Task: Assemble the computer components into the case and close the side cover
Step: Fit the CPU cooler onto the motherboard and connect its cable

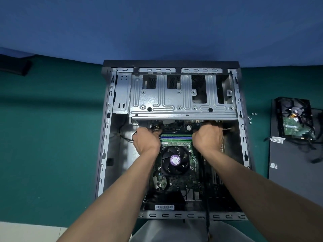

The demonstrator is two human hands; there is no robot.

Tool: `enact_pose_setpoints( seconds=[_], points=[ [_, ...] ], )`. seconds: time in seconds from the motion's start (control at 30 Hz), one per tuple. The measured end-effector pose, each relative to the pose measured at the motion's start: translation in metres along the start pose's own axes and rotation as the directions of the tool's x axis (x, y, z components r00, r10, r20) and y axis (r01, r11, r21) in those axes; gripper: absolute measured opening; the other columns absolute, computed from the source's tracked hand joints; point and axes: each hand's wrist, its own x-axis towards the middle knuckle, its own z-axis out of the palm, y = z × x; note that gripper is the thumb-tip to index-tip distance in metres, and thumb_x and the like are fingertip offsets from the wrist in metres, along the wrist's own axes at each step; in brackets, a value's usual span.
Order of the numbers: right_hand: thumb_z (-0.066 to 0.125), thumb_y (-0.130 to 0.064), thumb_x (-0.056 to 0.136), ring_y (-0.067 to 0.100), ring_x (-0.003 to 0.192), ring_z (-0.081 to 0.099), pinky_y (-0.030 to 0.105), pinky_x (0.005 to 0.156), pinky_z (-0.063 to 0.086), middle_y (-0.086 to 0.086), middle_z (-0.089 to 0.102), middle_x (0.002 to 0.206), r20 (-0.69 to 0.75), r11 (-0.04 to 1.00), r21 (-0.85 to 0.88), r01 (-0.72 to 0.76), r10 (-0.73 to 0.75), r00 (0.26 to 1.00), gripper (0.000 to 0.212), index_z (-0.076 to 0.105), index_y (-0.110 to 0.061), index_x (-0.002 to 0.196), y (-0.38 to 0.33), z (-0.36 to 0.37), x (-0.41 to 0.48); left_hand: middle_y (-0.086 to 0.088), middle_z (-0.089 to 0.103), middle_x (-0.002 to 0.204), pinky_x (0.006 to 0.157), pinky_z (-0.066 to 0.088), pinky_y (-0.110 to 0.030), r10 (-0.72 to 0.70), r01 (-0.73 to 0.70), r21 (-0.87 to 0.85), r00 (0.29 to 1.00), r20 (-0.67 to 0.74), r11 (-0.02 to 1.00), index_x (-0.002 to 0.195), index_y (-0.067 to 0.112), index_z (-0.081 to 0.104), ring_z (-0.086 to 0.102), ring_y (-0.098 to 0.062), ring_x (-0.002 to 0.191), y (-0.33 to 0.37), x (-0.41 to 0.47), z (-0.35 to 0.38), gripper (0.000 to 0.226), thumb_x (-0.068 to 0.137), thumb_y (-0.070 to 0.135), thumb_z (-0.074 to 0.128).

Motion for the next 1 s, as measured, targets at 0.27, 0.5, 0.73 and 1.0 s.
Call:
enact_pose_setpoints(
  seconds=[0.27,0.5,0.73,1.0],
  points=[
    [0.055,-0.032,0.093,0.016,0.054,0.049,0.036,0.083,0.051,0.001,0.049,0.055,0.163,0.997,-0.027,0.071,-0.065,0.984,0.045,0.049,-0.012,0.053,0.004,-0.014,0.004,-0.018,0.062,0.090,0.068,0.045,-0.029,0.126,-0.137,0.181,0.989,0.071,0.974,0.072,0.006,0.056,0.055,-0.030,0.073,0.008,-0.006,-0.012,0.027,0.092,0.022,0.065],
    [0.055,-0.017,0.094,0.029,0.118,0.042,0.037,0.105,0.034,0.012,0.050,0.114,0.099,0.946,0.147,0.289,-0.305,0.947,0.023,0.064,-0.006,0.112,0.035,-0.030,-0.017,-0.018,0.060,0.117,0.090,0.043,-0.037,0.389,-0.419,0.345,0.908,0.157,0.840,0.110,0.001,0.062,0.054,-0.031,0.110,0.007,-0.043,-0.023,0.032,0.101,0.027,0.046],
    [0.060,-0.016,0.090,0.030,0.094,0.065,0.036,0.089,0.050,0.015,0.065,0.103,0.135,0.928,0.363,0.082,-0.140,0.981,0.026,0.059,-0.011,0.116,0.053,-0.026,-0.046,-0.010,0.070,0.100,0.088,0.050,-0.033,0.510,-0.617,0.246,0.770,0.383,0.747,0.092,0.012,0.070,0.063,-0.025,0.095,0.003,-0.103,-0.008,0.031,0.098,0.037,0.054],
    [0.060,0.004,0.087,0.027,0.068,0.066,0.034,0.058,0.056,0.014,0.067,0.082,0.343,0.440,0.854,-0.279,-0.070,0.937,0.014,0.065,-0.008,0.083,0.043,-0.039,-0.054,0.000,0.069,0.064,0.065,0.049,-0.029,0.328,-0.369,-0.086,0.668,0.668,0.925,0.077,0.014,0.067,0.061,-0.015,0.060,0.012,-0.130,-0.034,0.035,0.098,0.039,0.053]
  ],
)
